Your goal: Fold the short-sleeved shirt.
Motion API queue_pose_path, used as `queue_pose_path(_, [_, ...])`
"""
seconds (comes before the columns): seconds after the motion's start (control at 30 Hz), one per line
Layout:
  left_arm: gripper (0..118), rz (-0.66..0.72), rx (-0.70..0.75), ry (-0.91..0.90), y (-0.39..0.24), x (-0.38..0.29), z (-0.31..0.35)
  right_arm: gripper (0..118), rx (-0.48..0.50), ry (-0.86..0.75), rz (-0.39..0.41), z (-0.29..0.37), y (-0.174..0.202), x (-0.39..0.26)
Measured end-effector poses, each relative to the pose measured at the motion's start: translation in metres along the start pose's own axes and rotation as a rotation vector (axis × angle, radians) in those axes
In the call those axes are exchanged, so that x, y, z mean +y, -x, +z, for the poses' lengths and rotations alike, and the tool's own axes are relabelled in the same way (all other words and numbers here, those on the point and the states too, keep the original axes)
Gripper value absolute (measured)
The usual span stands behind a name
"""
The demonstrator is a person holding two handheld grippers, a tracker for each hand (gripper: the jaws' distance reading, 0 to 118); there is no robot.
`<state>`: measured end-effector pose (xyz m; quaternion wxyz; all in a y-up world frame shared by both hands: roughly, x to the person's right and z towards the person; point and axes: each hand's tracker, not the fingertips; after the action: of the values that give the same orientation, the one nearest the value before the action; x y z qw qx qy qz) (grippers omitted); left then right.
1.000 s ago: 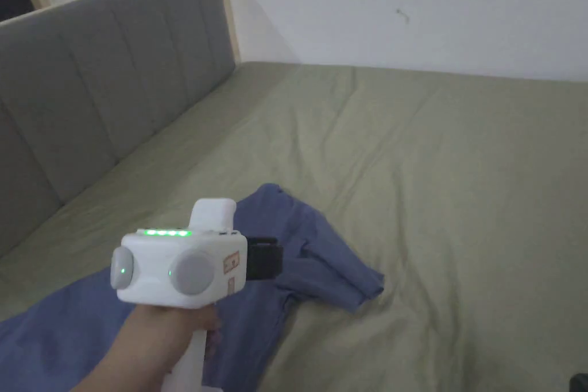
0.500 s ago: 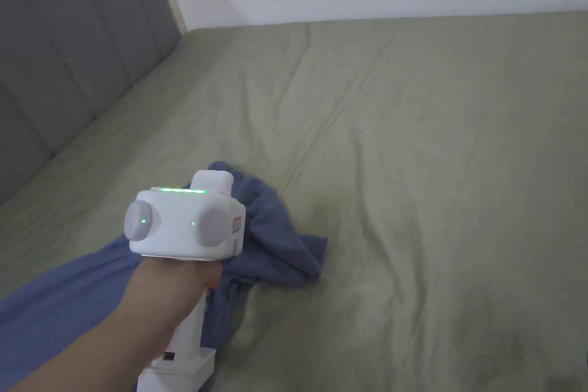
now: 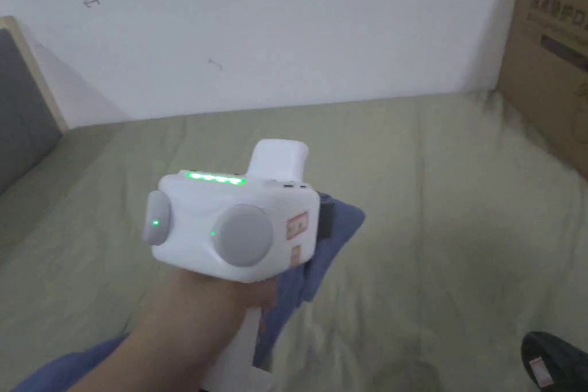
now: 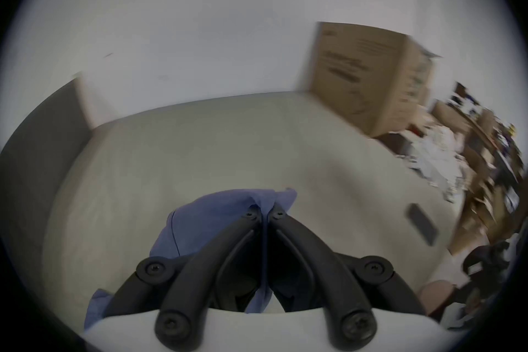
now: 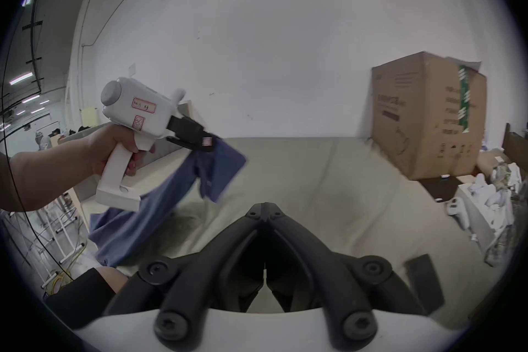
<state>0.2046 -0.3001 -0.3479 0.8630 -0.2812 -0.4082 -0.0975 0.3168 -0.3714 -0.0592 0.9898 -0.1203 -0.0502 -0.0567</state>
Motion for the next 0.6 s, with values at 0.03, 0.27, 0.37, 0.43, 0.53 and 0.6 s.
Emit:
queue_pose_path(0.03, [2, -0.03, -0.045, 0.007, -0.029, 0.006, -0.013, 0, -0.02, -0.007, -0.006, 0.012, -0.008, 0.001])
queue_pose_path(0.27, [2, -0.192, -0.205, 0.232, -0.189, -0.024, -0.132, 0, -0.139, -0.017, -0.013, 0.073, -0.047, -0.001])
queue_pose_path(0.37, [6, -0.186, -0.171, 0.29, -0.212, -0.065, -0.162, 0, -0.176, 0.003, -0.021, 0.084, -0.058, -0.008])
queue_pose_path(0.43, [75, -0.113, -0.199, 0.306, -0.204, -0.079, -0.164, 0, -0.189, 0.014, -0.029, 0.088, -0.064, -0.014])
queue_pose_path(0.53, [108, -0.05, -0.228, 0.278, -0.178, -0.092, -0.133, 0, -0.194, 0.03, -0.04, 0.084, -0.067, -0.018])
queue_pose_path(0.6, [108, -0.02, -0.21, 0.172, -0.15, -0.084, -0.097, 0, -0.191, 0.033, -0.042, 0.078, -0.064, -0.017])
